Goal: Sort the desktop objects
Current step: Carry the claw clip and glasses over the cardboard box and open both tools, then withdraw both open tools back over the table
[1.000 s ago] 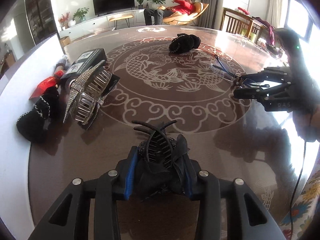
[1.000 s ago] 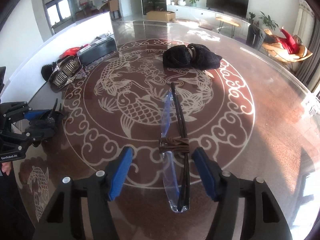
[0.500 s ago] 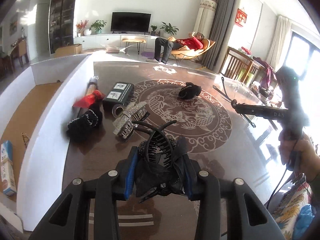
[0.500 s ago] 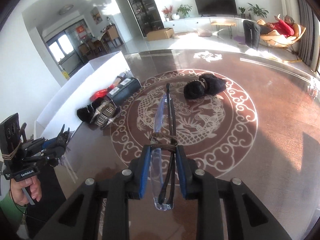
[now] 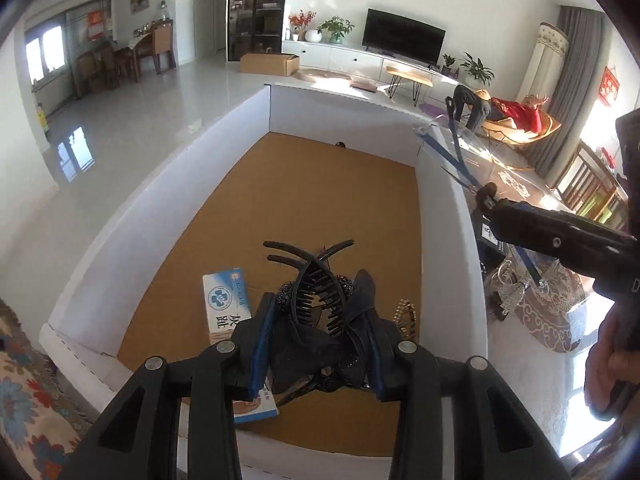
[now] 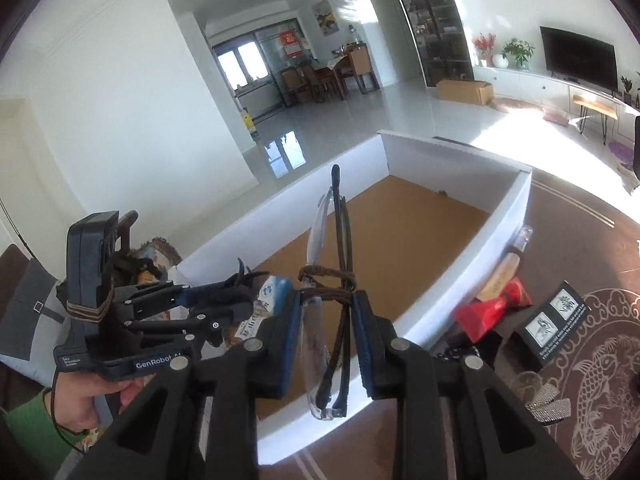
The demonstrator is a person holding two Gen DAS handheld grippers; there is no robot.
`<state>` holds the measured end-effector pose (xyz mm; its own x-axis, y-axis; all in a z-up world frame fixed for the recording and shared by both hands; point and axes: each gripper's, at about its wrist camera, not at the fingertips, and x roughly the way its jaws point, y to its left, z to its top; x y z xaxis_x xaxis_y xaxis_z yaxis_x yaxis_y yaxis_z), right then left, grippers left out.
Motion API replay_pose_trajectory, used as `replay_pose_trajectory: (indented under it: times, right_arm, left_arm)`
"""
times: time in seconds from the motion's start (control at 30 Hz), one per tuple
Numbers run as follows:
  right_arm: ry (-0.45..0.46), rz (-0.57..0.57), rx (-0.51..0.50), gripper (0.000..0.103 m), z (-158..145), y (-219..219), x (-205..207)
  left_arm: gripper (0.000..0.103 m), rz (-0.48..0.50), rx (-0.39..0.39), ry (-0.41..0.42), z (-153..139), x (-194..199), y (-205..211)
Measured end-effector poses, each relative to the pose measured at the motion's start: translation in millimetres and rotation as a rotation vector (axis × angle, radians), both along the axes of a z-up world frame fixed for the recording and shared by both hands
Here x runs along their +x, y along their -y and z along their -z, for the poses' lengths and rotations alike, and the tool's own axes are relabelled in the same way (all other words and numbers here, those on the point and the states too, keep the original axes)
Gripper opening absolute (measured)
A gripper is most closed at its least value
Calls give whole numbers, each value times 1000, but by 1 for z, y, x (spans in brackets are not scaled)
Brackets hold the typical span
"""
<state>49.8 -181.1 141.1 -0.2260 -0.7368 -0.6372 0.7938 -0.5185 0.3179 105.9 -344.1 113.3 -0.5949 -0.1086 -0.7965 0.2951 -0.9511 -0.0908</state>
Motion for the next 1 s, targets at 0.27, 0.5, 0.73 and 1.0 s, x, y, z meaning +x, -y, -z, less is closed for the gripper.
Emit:
replay_pose_trajectory:
  times: [0.27, 0.5, 0.73, 1.0]
  right_arm:
    - [93, 20, 64, 63, 39, 55, -19]
    - [-184, 160, -7, 103, 31, -105, 36]
    - [-179, 511, 360, 103, 111, -304, 29]
    - [9, 709, 354, 103, 143, -389, 6]
  left_arm:
    - [64, -90, 32, 54, 29, 8, 10]
    - [74, 141, -13, -164, -25, 47, -99]
    - [102, 544, 84, -118, 5, 16, -264]
    - [101, 507, -21, 6, 97, -57, -328]
